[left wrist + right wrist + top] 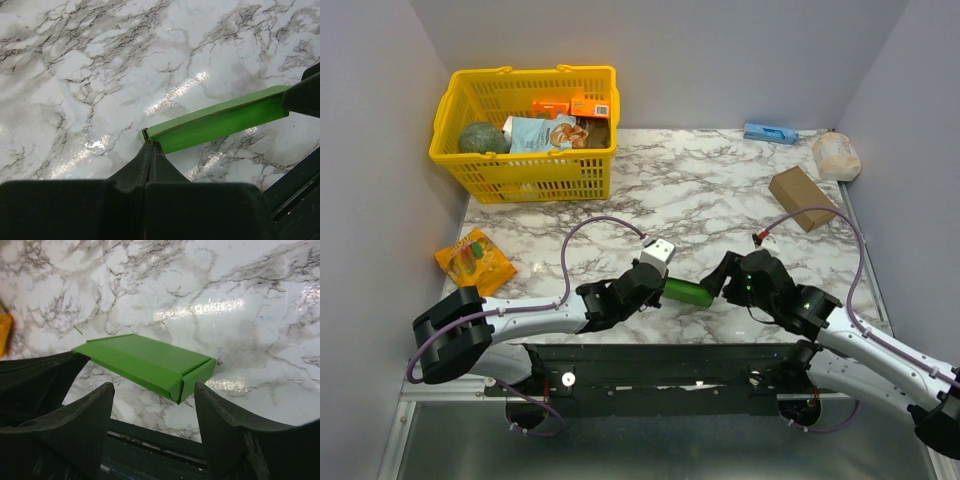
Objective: Fold the paper box
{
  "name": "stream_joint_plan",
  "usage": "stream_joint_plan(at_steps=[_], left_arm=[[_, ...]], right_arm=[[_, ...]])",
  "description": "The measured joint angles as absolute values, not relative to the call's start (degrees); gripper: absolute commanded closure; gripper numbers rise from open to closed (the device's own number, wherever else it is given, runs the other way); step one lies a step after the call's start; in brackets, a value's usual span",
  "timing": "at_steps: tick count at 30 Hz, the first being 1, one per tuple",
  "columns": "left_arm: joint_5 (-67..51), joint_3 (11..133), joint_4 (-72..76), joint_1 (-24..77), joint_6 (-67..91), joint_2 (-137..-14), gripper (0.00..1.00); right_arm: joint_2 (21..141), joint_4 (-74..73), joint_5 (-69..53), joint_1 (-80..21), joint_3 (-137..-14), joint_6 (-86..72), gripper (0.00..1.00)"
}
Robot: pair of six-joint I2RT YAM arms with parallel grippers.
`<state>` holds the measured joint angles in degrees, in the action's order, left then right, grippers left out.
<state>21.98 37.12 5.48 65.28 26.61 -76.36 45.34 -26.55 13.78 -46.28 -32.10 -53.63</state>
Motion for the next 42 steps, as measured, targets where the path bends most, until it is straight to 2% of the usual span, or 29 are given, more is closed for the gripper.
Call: stream_joint_plan(at_steps=[20,27,42], left_arm=[[22.0,37.1,5.5,65.3,26.6,-76.4,1.0],[22.0,37.1,5.5,65.3,26.6,-76.4,1.0],[22.0,37.1,5.5,65.3,26.6,-76.4,1.0]], right_arm=[[37.2,-18.9,13.1,-43.7,-20.4,-65.5,0.32],[36.6,-17.4,13.6,-43.7,-19.1,-68.0,0.35],[32.3,-16.4,14.2,-43.7,-18.2,-69.2,0.34]])
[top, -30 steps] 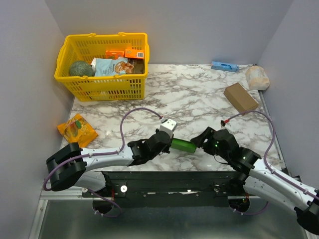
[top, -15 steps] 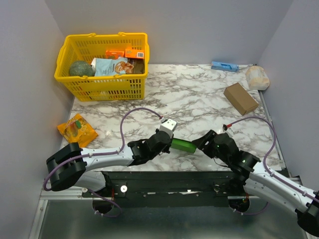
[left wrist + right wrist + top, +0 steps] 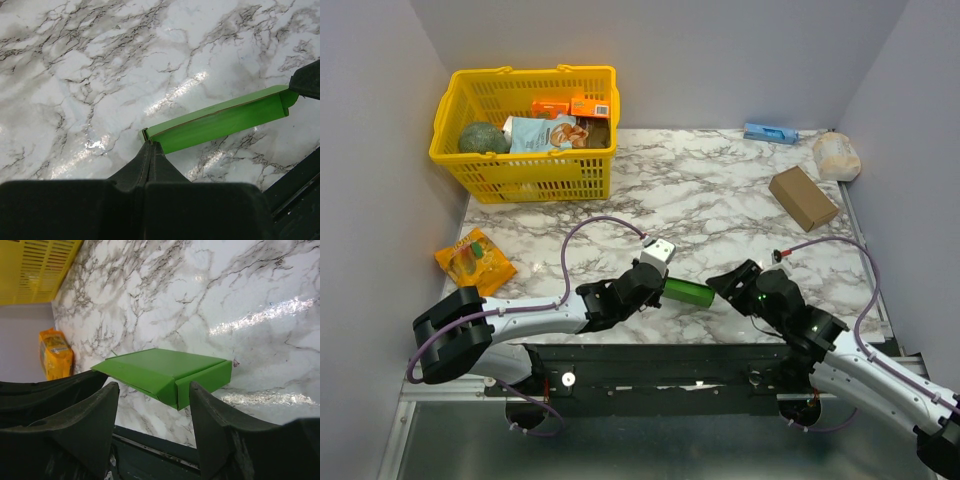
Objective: Fold the paper box
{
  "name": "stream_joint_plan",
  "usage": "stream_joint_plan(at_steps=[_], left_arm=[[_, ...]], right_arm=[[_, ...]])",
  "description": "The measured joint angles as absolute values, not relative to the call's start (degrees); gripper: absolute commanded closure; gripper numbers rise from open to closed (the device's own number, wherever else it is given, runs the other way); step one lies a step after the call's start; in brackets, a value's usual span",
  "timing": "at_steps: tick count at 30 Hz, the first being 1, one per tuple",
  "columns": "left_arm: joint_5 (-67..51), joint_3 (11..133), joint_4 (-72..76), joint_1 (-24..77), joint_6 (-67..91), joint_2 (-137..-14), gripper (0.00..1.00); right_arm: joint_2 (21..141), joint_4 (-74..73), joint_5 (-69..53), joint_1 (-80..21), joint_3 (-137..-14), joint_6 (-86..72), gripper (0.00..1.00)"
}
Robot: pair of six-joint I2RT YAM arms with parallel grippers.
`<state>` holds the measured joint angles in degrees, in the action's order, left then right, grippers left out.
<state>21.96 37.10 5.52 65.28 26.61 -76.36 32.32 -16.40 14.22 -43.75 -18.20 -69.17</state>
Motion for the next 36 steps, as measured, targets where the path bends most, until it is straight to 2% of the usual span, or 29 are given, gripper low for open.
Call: stream_joint_plan(at_steps=[6,8,9,12,15,32,36], left_arm=[[21.9,37.1,5.5,65.3,26.6,-76.4,1.0],[21.9,37.1,5.5,65.3,26.6,-76.4,1.0],[21.9,37.1,5.5,65.3,26.6,-76.4,1.0],[21.9,37.1,5.6,65.3,26.6,-76.4,1.0],[21.9,37.1,5.6,65.3,26.6,-76.4,1.0],[22.2,37.1,5.7,65.3,26.6,-76.2,1.0],[22.2,37.1,5.7,65.3,26.6,-76.1,1.0]], right_arm=[[35.4,-16.4,14.3,-43.7,-18.2,-69.9,0.36],[35.5,-16.4,14.3,-43.7,-18.2,-70.3,0.41],[35.5,-16.2,14.3,-43.7,-18.0,-70.6,0.48],[35.1,-14.7,14.1,-43.7,-17.0,-72.1,0.58],[34.5,-14.0,14.1,-43.7,-16.2,-72.9,0.62],[35.8,-6.2,14.6,-42.7,-12.8,-75.0,0.81],[35.9,-6.2,14.7,-42.7,-12.8,-74.9,0.82]])
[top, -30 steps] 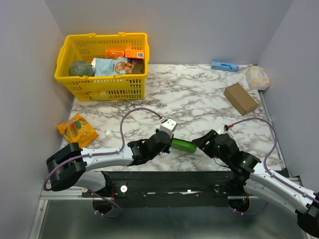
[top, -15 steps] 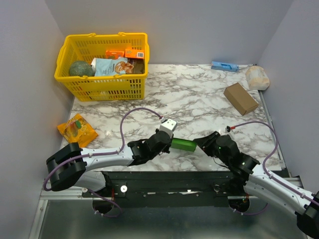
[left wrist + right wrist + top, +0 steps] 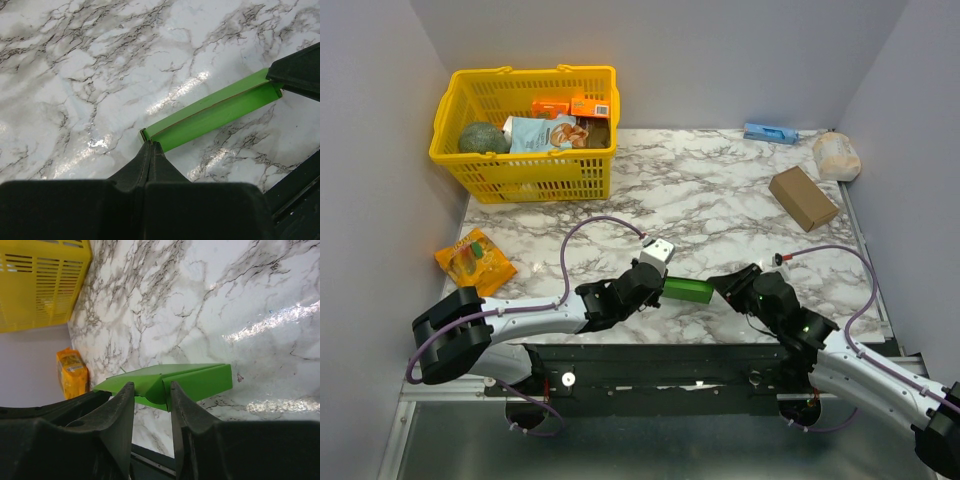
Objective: Fold the paper box
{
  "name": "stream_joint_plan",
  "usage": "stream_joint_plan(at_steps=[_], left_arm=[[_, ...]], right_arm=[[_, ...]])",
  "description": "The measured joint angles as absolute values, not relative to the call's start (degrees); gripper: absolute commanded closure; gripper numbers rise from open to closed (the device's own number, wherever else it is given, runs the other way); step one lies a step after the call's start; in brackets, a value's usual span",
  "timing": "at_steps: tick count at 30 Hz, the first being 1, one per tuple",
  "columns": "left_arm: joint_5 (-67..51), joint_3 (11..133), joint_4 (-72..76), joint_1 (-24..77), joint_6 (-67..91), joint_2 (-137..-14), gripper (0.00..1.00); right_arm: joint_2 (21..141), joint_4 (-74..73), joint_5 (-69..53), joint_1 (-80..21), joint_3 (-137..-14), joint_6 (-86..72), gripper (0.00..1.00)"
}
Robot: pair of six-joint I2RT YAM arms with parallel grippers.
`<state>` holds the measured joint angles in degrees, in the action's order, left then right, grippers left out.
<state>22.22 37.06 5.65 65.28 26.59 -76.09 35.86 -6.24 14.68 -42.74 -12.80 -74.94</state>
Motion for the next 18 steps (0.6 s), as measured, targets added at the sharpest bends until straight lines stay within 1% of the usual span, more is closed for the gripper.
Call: stream_joint_plan(at_steps=[3,5,7,9,10,13,15,16,18], left_arm=[[22.2,37.1,5.6,65.3,26.6,-76.0,0.99],[22.2,37.1,5.6,65.3,26.5,-75.9,0.95],[22.2,37.0,5.5,65.3,26.4,-75.7,0.88],[22.1,36.9,5.4,65.3,26.3,-75.6,0.84],[22.1,36.8,5.4,65.3,26.3,-75.4,0.8],[21.6,36.3,5.1,65.7,26.2,-74.7,0.71],[21.0,35.8,4.8,66.1,26.2,-73.8,0.68],[20.6,35.5,4.7,66.2,26.2,-73.3,0.64],[19.8,34.9,3.7,66.4,26.2,-72.6,0.6]], right_arm=[[36.1,-6.3,14.7,-42.7,-12.9,-74.7,0.83],[36.3,-6.3,14.7,-42.7,-13.1,-74.5,0.84],[36.5,-6.4,14.7,-42.7,-13.3,-74.2,0.85],[36.8,-6.7,14.7,-42.8,-13.6,-73.9,0.85],[37.0,-7.0,14.8,-42.8,-13.9,-73.9,0.85],[37.5,-7.1,14.8,-43.0,-14.1,-73.8,0.85],[37.5,-7.0,14.8,-43.2,-14.1,-73.8,0.86],[37.5,-7.0,14.8,-43.2,-14.2,-73.8,0.86],[37.5,-7.1,15.0,-43.3,-14.2,-73.8,0.86]])
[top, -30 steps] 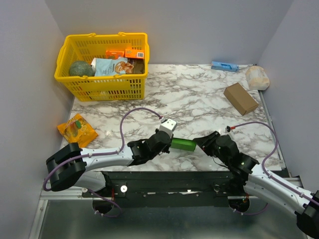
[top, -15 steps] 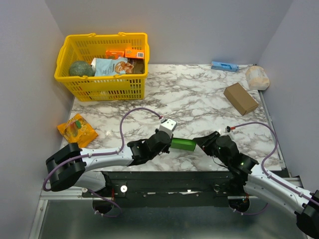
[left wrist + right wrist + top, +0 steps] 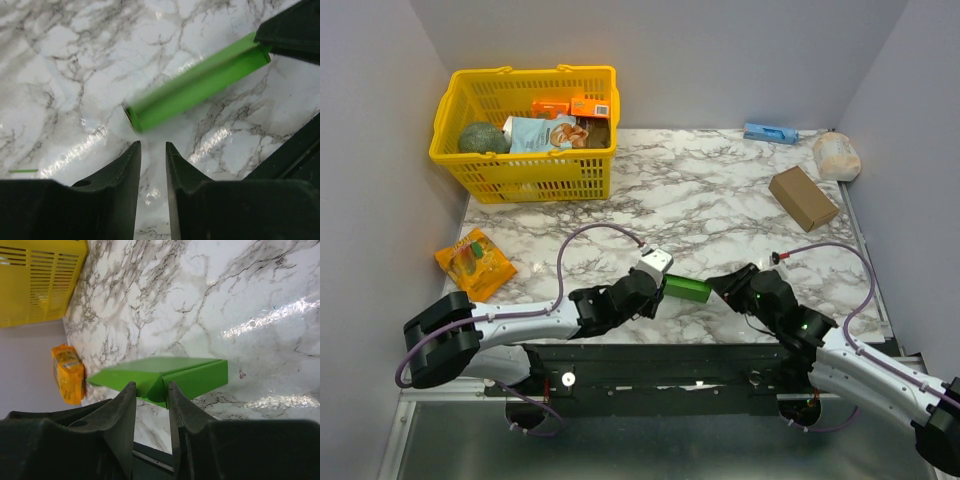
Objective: Fold the paper box
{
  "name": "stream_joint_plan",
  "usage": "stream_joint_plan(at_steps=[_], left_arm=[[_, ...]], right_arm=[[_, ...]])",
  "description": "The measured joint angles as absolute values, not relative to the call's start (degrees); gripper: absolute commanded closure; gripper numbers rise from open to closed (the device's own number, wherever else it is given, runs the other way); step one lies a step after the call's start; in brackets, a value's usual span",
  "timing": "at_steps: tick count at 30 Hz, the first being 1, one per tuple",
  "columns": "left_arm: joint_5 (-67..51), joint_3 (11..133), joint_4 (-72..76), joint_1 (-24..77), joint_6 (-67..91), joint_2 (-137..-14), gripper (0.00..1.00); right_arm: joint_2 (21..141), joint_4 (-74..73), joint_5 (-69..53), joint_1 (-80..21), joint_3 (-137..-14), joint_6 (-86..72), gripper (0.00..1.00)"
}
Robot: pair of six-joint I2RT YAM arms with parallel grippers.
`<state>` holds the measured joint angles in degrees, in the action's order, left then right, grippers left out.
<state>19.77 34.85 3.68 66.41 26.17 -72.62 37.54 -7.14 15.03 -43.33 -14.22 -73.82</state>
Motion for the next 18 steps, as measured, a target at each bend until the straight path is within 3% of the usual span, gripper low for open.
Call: stream_joint_plan(at_steps=[10,18], left_arm=[[14.9,30.5,-0.6,67.0,26.0,-69.6,0.33],[10.1,30.2,-0.3,63.2,29.0,-58.8,0.26]], right_arm=[[38.1,-7.6,15.5,-43.6,-14.6,-74.1,0.87],[39.0,-7.6,16.3,-44.1,-15.1,-74.1,0.87]])
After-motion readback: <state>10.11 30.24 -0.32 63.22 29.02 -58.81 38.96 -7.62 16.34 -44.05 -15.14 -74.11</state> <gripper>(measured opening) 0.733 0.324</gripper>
